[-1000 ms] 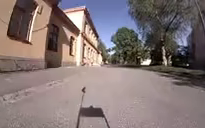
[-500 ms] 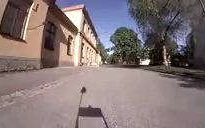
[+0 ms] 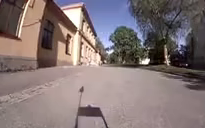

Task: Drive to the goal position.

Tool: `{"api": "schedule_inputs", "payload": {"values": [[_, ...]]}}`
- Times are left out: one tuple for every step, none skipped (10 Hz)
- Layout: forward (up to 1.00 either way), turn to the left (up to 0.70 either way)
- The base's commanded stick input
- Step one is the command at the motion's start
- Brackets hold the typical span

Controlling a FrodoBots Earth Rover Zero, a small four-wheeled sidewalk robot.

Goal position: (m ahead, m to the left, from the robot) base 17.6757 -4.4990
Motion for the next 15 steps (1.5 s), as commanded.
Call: {"api": "schedule_inputs", "payload": {"values": [[0.85,0.00],[0.85,0.00],[0.85,0.00],[0.85,0.00],[0.85,0.00],[0.85,0.00],[0.85,0.00],[0.85,0.00],[0.85,0.00],[0.85,0.00],[0.85,0.00],[0.85,0.00],[0.85,0.00],[0.85,0.00],[0.85,0.00]]}}
